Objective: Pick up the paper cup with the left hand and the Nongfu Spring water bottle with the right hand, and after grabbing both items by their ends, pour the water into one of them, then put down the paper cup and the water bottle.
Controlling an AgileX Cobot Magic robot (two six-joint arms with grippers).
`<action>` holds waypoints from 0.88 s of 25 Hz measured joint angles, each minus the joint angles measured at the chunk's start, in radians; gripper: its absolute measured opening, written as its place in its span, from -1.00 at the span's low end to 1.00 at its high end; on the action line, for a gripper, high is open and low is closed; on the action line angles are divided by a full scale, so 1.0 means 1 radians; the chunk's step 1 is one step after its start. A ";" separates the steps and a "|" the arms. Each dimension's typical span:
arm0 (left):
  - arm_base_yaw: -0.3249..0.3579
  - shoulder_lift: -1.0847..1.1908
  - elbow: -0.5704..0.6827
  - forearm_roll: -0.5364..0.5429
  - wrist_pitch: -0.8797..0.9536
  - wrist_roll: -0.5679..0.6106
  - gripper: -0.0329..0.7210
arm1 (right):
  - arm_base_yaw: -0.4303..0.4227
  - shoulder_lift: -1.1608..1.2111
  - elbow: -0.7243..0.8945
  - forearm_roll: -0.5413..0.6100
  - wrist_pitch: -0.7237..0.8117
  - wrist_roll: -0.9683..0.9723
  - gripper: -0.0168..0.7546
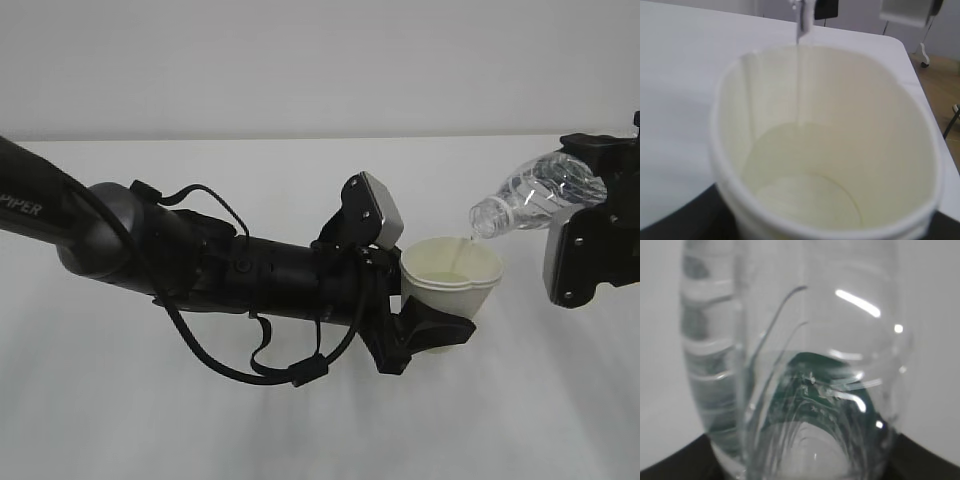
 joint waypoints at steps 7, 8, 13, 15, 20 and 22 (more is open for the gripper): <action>0.000 0.000 0.000 0.000 0.000 0.000 0.27 | 0.000 0.000 0.000 0.000 0.000 -0.004 0.10; 0.000 0.000 0.000 0.000 0.000 0.000 0.27 | 0.000 0.000 0.000 0.000 0.000 -0.004 0.10; 0.000 0.000 0.000 0.000 0.000 0.000 0.27 | 0.000 0.000 0.000 0.000 0.000 -0.004 0.10; 0.000 0.000 0.000 0.000 0.000 0.000 0.27 | 0.006 0.000 0.000 0.000 0.000 -0.004 0.10; 0.000 0.000 0.000 0.000 0.000 0.000 0.27 | 0.034 0.000 0.000 0.023 0.000 -0.010 0.10; 0.000 0.000 0.000 0.000 0.000 0.000 0.27 | 0.034 0.000 0.000 0.042 0.000 -0.014 0.10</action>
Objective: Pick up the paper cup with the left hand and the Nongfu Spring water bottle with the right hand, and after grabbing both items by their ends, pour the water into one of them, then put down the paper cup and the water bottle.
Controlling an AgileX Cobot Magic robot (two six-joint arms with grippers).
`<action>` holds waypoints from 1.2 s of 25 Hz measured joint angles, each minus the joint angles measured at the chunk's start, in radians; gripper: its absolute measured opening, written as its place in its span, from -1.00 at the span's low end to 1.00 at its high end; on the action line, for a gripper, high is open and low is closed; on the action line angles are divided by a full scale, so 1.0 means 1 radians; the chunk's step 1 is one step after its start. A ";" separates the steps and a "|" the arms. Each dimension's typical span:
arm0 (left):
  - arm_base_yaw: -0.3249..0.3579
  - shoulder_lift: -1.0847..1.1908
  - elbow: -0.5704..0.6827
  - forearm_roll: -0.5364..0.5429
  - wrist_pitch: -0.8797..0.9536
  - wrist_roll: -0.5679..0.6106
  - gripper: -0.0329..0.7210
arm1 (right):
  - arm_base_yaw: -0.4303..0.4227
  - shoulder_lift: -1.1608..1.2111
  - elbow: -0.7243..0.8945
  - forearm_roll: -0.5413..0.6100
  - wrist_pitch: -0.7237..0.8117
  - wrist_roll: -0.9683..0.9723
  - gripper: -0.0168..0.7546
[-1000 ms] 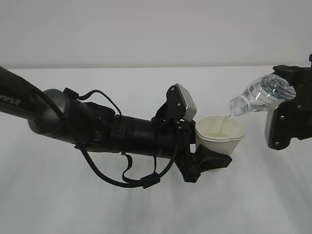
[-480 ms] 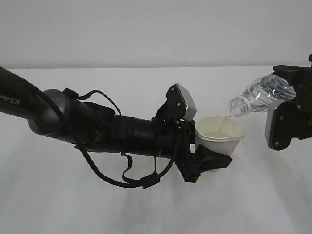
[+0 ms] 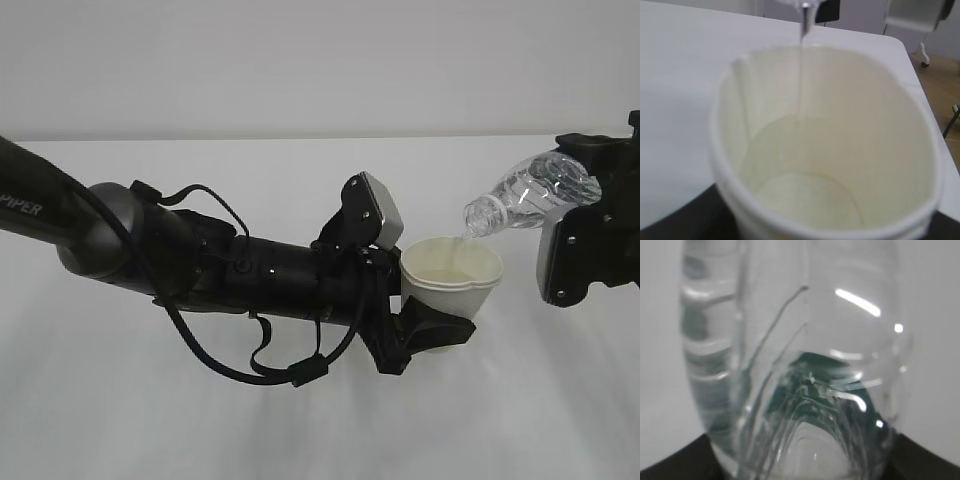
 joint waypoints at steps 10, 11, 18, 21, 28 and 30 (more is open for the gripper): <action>0.000 0.000 0.000 0.002 0.000 0.000 0.27 | 0.000 0.000 0.000 0.018 0.000 0.000 0.10; 0.000 0.000 0.000 0.002 0.000 0.000 0.27 | 0.000 0.000 0.000 0.018 0.000 0.000 0.10; 0.000 0.000 0.000 0.002 0.000 0.000 0.27 | 0.000 0.000 -0.001 0.018 -0.002 -0.010 0.10; 0.000 0.000 0.000 0.002 0.000 0.000 0.27 | 0.000 0.000 -0.001 0.018 -0.002 -0.017 0.10; 0.000 0.000 0.000 0.002 0.000 0.000 0.27 | 0.000 0.000 -0.001 0.014 -0.002 -0.021 0.10; 0.000 0.000 0.000 0.002 0.000 0.000 0.27 | 0.000 0.000 -0.001 0.014 -0.002 -0.021 0.10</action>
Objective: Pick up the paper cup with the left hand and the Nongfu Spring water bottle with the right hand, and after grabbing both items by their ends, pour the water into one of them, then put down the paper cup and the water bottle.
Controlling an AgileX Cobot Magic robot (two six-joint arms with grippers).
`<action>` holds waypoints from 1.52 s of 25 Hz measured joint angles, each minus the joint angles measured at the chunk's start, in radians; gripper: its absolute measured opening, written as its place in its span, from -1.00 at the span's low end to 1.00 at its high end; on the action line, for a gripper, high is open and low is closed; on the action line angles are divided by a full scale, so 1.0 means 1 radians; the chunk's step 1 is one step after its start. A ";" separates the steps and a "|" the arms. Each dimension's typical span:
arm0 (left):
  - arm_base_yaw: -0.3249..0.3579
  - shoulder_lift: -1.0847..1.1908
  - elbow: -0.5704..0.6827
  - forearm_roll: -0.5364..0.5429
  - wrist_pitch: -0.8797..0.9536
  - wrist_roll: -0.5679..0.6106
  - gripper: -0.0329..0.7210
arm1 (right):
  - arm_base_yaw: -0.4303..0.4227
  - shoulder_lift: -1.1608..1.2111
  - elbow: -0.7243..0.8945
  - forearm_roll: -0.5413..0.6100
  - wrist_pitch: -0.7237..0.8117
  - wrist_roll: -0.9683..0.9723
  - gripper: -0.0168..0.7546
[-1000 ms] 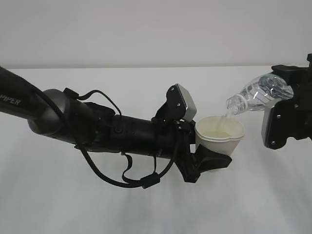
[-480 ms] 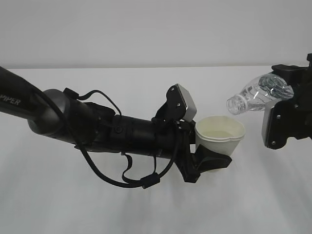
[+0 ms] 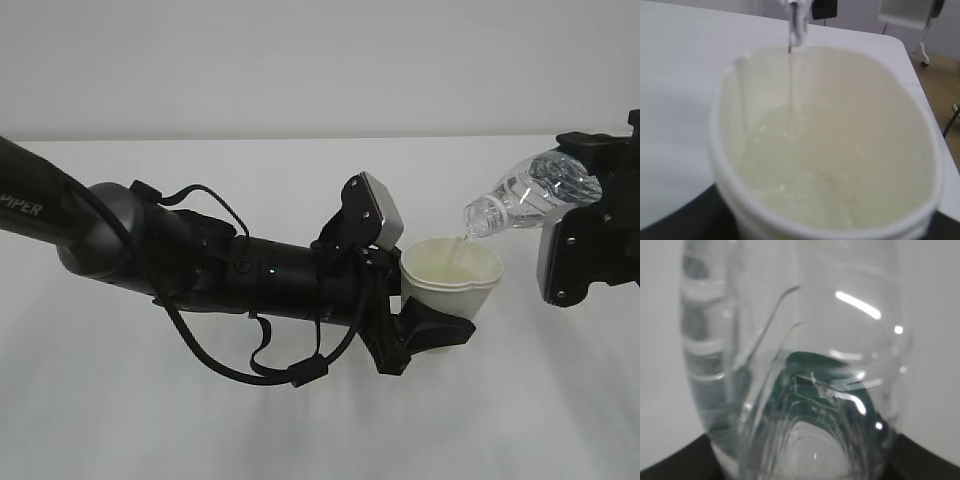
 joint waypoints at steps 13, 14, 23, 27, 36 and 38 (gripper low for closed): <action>0.000 0.000 0.000 0.000 0.000 0.000 0.27 | 0.000 0.000 0.000 0.000 -0.001 -0.001 0.10; 0.000 0.000 0.000 0.000 0.000 0.000 0.27 | 0.000 0.000 0.000 0.000 -0.001 -0.001 0.10; 0.000 0.000 0.000 0.000 0.000 0.000 0.27 | 0.000 0.000 0.000 0.000 -0.002 -0.002 0.10; 0.000 0.000 0.000 0.001 0.000 0.000 0.27 | 0.000 0.000 0.000 0.000 -0.002 -0.002 0.10; 0.000 0.001 0.000 0.001 0.000 0.000 0.27 | 0.000 0.000 0.000 -0.001 -0.002 -0.010 0.10; 0.000 0.001 0.000 0.001 0.000 0.000 0.27 | 0.000 0.000 0.000 -0.001 -0.002 -0.012 0.10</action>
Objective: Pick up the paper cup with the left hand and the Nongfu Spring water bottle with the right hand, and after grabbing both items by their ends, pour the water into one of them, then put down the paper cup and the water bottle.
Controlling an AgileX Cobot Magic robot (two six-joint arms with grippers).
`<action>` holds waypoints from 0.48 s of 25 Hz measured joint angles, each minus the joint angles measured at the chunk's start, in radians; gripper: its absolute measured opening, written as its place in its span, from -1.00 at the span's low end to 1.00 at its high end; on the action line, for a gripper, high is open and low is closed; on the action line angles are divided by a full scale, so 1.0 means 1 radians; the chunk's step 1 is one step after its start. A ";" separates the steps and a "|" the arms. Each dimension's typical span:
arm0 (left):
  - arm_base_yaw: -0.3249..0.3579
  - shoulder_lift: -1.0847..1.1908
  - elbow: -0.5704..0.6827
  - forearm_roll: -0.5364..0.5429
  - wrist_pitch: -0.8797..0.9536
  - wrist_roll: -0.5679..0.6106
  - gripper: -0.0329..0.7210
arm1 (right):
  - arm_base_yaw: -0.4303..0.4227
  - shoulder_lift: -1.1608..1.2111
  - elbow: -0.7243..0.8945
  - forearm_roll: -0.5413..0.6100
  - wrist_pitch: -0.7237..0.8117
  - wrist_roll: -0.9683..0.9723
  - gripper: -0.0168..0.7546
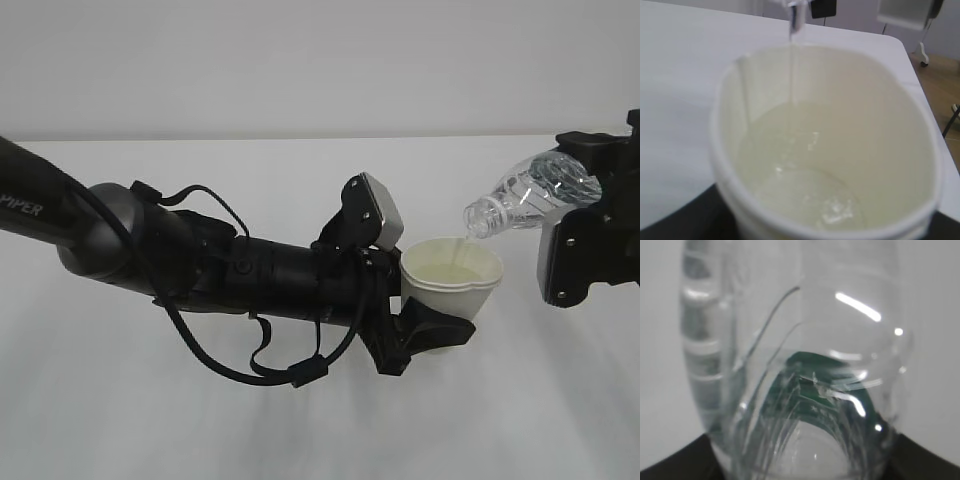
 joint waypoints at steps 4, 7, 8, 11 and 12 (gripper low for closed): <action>0.000 0.000 0.000 0.000 0.000 0.000 0.27 | 0.000 0.000 0.000 0.000 0.000 -0.002 0.10; 0.000 0.000 0.000 0.000 0.000 0.000 0.27 | 0.000 0.000 0.000 0.000 -0.001 0.006 0.10; 0.000 0.000 0.000 0.000 0.000 0.000 0.27 | 0.000 0.000 0.000 0.000 -0.001 0.015 0.10; 0.000 0.000 0.000 0.000 0.000 0.000 0.27 | 0.000 0.000 0.000 0.000 -0.002 0.029 0.10; 0.000 0.000 0.000 0.000 0.000 0.000 0.27 | 0.000 0.000 0.000 0.000 -0.002 0.039 0.10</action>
